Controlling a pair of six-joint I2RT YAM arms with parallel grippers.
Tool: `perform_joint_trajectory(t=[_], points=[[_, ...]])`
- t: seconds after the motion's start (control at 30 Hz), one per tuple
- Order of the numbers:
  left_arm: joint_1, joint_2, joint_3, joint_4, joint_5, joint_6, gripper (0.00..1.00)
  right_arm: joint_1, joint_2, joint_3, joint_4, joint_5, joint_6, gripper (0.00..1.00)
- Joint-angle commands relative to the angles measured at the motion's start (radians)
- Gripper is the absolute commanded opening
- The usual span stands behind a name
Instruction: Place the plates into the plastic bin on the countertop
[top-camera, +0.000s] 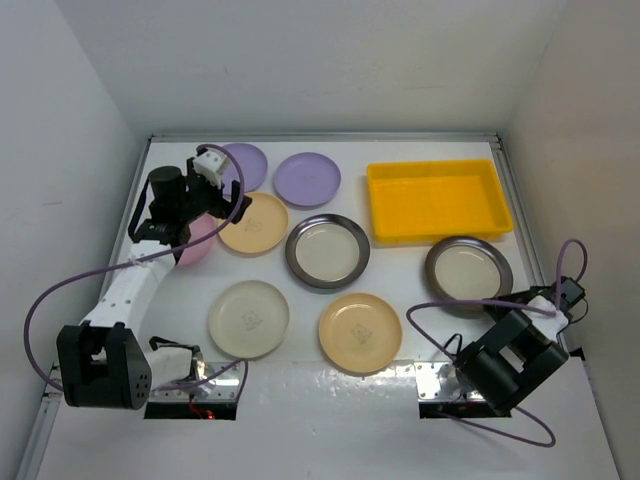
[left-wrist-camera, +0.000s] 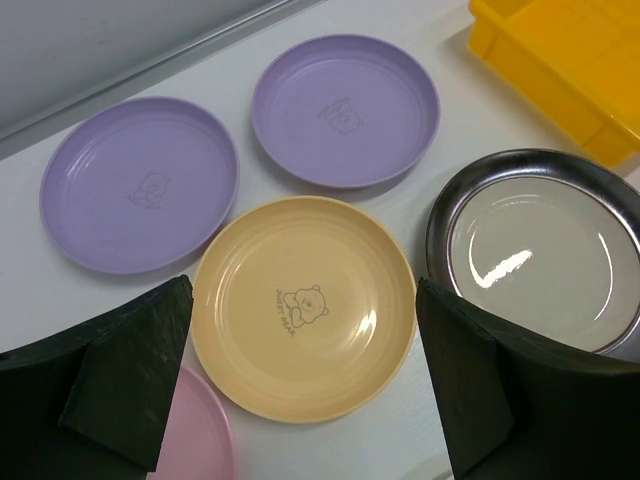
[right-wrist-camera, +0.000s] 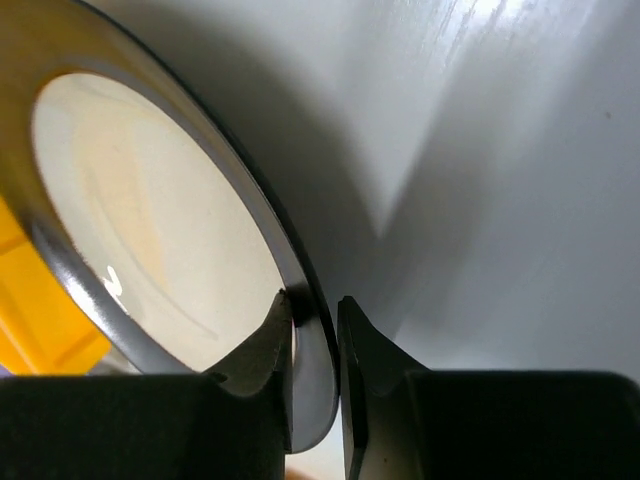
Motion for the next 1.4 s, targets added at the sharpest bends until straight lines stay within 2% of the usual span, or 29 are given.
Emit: perform_joint_trajectory(t=[0.0, 0.17, 0.2, 0.27, 0.47, 0.6, 0.7, 0.87, 0.9, 0.93, 1.0, 1.03, 1.1, 1.13, 1.17, 1.2, 1.23, 1.27, 1.37], points=[[-0.021, -0.035, 0.03, 0.018, 0.02, -0.004, 0.93, -0.007, -0.087, -0.001, -0.106, 0.15, 0.034, 0.0], [-0.03, -0.035, 0.03, 0.018, 0.02, 0.03, 0.93, -0.006, -0.314, 0.103, -0.189, 0.22, 0.157, 0.0], [-0.039, -0.035, 0.021, 0.029, 0.02, 0.04, 0.93, 0.014, -0.316, 0.128, -0.254, 0.257, 0.148, 0.0], [-0.039, -0.035, 0.021, 0.029, 0.02, 0.051, 0.93, 0.016, -0.298, 0.189, -0.278, 0.249, 0.147, 0.0], [-0.039, -0.044, 0.021, 0.038, 0.01, 0.06, 0.93, 0.03, -0.318, 0.306, -0.282, 0.156, 0.215, 0.0], [-0.039, -0.044, 0.021, 0.029, 0.01, 0.069, 0.93, 0.079, -0.335, 0.467, -0.324, 0.2, 0.177, 0.0], [-0.039, -0.044, 0.021, 0.029, 0.01, 0.069, 0.93, 0.1, -0.361, 0.511, -0.321, 0.206, 0.158, 0.0], [-0.048, -0.044, 0.011, 0.029, 0.01, 0.069, 0.93, 0.122, -0.365, 0.603, -0.306, 0.108, 0.184, 0.0], [-0.048, -0.044, 0.011, 0.029, 0.01, 0.069, 0.93, 0.132, -0.362, 0.611, -0.284, 0.088, 0.221, 0.0], [-0.048, -0.035, 0.011, 0.029, 0.01, 0.069, 0.93, 0.142, -0.356, 0.607, -0.194, 0.035, 0.245, 0.0], [-0.048, -0.035, 0.002, 0.029, 0.0, 0.069, 0.93, 0.227, -0.332, 0.575, -0.116, -0.015, 0.307, 0.0], [-0.048, -0.035, 0.002, 0.029, 0.0, 0.059, 0.93, 0.267, -0.318, 0.55, 0.017, 0.019, 0.331, 0.0], [-0.048, -0.01, 0.014, 0.0, -0.032, 0.043, 0.93, 0.486, -0.214, 0.55, 0.12, 0.083, 0.312, 0.0], [-0.048, 0.001, 0.024, -0.014, -0.033, 0.033, 0.93, 0.595, -0.179, 0.563, 0.186, 0.175, 0.248, 0.0], [-0.048, 0.013, 0.034, -0.043, -0.046, 0.024, 0.93, 0.638, -0.061, 0.582, 0.213, 0.188, 0.226, 0.0], [-0.048, 0.036, 0.045, -0.055, -0.046, 0.023, 0.93, 0.687, -0.018, 0.586, 0.304, 0.185, 0.209, 0.0], [-0.048, 0.047, 0.06, -0.068, -0.046, 0.023, 0.93, 0.698, 0.022, 0.599, 0.334, 0.194, 0.209, 0.0], [-0.038, 0.047, 0.06, -0.077, -0.046, 0.014, 0.93, 0.7, 0.143, 0.631, 0.415, 0.185, 0.212, 0.0], [-0.027, 0.071, 0.071, -0.086, -0.036, 0.014, 0.93, 0.689, 0.284, 0.706, 0.496, 0.142, 0.203, 0.0]])
